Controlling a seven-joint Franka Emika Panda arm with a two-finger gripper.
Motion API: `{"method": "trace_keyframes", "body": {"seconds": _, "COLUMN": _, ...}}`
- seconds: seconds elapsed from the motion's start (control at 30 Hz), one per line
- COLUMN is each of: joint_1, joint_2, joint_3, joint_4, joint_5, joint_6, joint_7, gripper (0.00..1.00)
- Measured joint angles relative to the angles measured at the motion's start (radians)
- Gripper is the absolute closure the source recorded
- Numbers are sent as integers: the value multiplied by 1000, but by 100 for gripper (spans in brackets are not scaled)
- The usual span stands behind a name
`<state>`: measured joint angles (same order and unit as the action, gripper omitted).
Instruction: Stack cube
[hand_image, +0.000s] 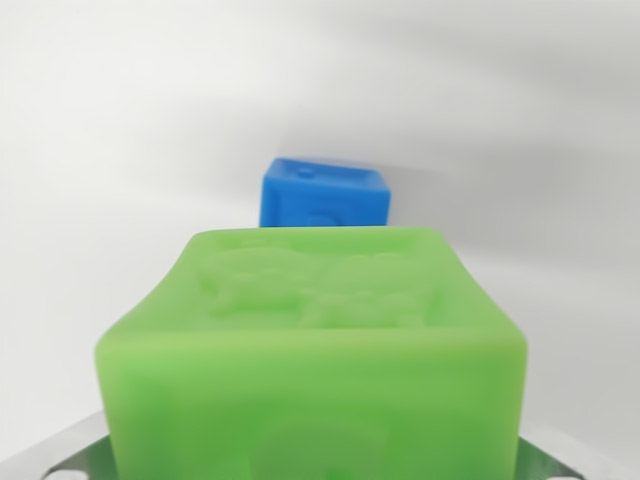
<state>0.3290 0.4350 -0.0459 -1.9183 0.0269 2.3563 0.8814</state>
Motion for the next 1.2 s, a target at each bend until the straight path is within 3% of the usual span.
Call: {"method": "trace_keyframes", "body": {"seconds": 1.2, "joint_1": 0, "joint_2": 162, "joint_3": 2, "joint_4": 5, "joint_5": 7, "joint_6": 148, "joint_7": 1, "gripper": 100}}
